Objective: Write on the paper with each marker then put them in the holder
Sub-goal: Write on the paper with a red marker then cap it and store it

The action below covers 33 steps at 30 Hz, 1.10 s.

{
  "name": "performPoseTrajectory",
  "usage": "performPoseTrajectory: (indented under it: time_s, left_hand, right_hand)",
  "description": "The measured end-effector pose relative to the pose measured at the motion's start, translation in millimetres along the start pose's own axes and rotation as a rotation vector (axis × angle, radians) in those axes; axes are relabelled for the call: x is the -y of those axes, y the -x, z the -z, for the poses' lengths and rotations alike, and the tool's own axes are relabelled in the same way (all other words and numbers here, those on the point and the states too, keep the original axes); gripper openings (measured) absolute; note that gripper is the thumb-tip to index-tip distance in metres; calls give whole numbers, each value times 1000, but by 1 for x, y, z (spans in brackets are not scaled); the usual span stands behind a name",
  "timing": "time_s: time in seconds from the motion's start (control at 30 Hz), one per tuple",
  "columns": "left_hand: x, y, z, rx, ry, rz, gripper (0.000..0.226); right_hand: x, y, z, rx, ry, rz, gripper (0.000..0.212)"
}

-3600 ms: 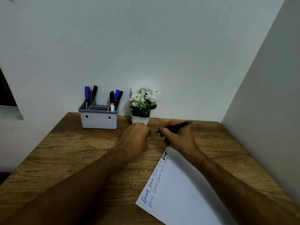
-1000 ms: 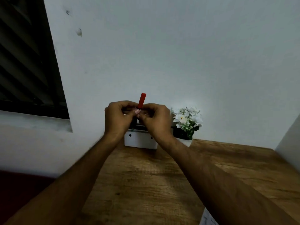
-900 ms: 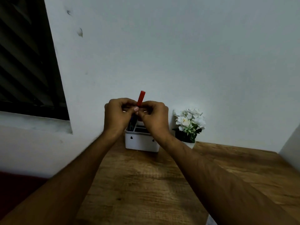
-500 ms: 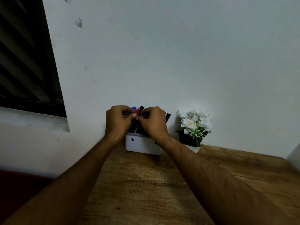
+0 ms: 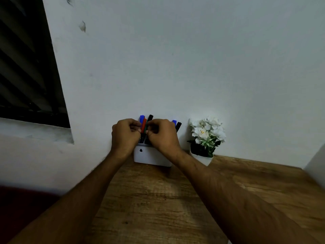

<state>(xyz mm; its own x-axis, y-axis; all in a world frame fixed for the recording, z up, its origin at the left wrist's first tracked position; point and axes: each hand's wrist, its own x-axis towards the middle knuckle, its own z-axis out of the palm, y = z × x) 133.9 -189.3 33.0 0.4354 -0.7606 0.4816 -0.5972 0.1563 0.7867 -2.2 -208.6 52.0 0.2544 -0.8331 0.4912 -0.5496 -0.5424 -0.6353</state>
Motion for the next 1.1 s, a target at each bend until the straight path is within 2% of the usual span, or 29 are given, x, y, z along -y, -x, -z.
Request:
performPoseTrajectory:
  time_s: [0.23,0.37,0.47,0.63,0.77,0.83,0.97,1.1]
  left_hand:
    - [-30,27,1,-5,-18,-49,32]
    - [-53,66,-1,49,-36,-132,33]
    - [-69,107,-3,153,-62,-249,29]
    - [-97,191,-10,449,-184,-358,17]
    - [-116,244,-16,751,-199,-309,38]
    - [-120,261,-20,853,-242,-364,51]
    - [-120,267,-23,915,-312,-441,55]
    - [-116,249,-24,871,-343,-451,46]
  right_hand:
    - [10,37,43,-41,97,200,31]
    - [3,73,81,-7,194,238,32]
    - [-11,109,113,73,307,234,32]
    - [-49,173,166,225,450,171,33]
    - [-84,215,199,303,541,77,41]
    - [-94,230,212,315,561,79,39]
    - [-107,245,225,364,681,52,23]
    - [-108,252,224,388,723,38,30]
